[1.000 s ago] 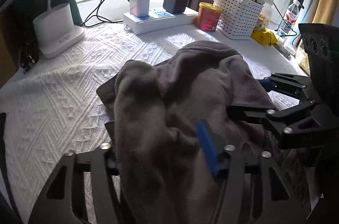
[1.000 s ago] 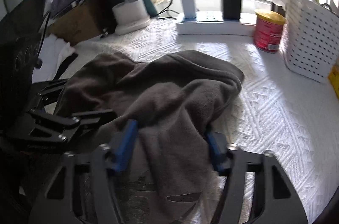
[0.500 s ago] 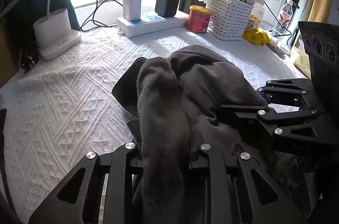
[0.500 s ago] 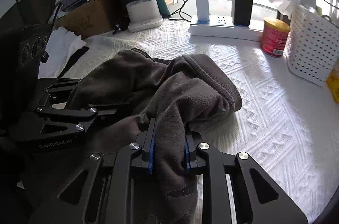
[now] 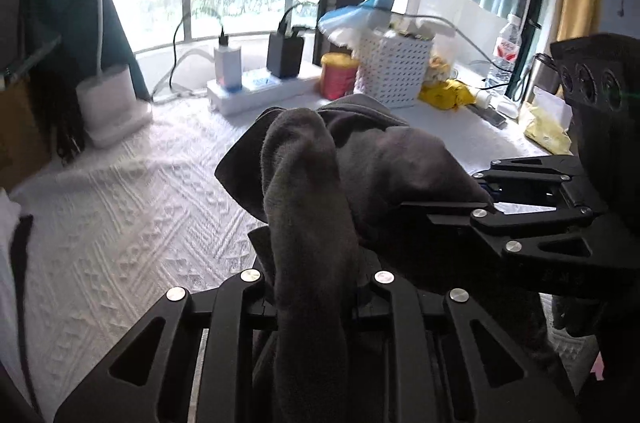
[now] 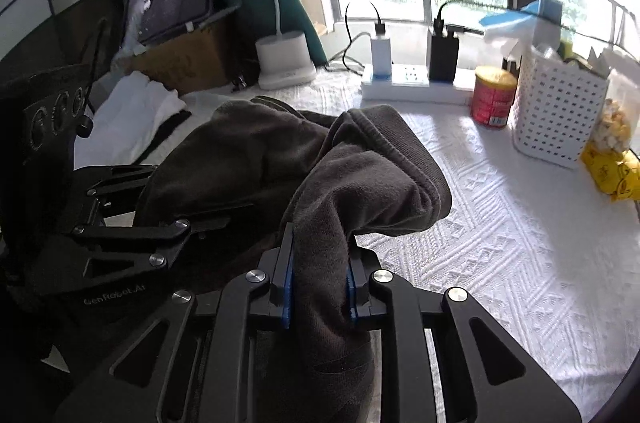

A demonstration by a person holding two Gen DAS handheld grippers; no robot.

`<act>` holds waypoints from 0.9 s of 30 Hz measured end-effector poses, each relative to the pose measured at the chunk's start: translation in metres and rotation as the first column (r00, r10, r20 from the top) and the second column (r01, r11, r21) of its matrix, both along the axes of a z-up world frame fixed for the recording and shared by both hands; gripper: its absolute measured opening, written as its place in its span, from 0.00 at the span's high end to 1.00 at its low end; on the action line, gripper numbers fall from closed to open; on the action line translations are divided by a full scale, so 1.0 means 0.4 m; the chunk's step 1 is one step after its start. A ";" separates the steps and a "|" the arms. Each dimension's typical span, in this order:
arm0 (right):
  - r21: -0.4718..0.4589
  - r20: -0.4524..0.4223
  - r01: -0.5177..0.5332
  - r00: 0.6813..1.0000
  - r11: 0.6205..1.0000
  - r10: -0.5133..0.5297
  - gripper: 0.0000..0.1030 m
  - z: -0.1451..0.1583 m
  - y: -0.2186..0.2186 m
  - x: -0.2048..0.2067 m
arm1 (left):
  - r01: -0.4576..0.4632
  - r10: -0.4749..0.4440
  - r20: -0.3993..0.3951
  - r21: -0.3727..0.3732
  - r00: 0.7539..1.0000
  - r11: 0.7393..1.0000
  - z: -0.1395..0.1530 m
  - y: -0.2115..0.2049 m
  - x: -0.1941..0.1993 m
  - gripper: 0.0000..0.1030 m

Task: Fold small clothes
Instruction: 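Lift the grasped shirt end with both grippers and fold it over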

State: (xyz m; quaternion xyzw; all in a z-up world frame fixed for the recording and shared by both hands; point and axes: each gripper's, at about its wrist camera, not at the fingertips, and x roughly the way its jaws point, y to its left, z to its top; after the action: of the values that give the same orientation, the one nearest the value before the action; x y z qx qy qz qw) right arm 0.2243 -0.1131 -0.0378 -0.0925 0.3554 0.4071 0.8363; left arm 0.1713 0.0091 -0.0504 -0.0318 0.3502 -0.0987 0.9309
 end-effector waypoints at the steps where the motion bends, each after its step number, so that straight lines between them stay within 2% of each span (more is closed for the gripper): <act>1: 0.005 0.007 0.002 1.000 1.000 -0.002 0.80 0.009 -0.004 -0.006 | 0.002 -0.002 0.010 0.003 1.000 1.000 0.006 -0.003 -0.006 0.82; 14: 0.053 0.103 0.012 0.995 0.999 -0.018 0.81 0.116 -0.038 -0.111 | -0.007 0.009 0.116 -0.018 0.993 1.000 0.100 -0.014 -0.108 0.83; 27: 0.098 0.211 -0.004 0.977 0.995 -0.017 0.81 0.239 -0.048 -0.227 | -0.023 0.040 0.253 -0.067 0.967 0.997 0.205 0.022 -0.218 0.83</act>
State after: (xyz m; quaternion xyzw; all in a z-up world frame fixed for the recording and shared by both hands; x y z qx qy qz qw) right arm 0.1336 -0.1323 0.0578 -0.0932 0.2444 0.4091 0.8742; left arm 0.0841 0.0179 0.0317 -0.0541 0.2241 -0.0982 0.9681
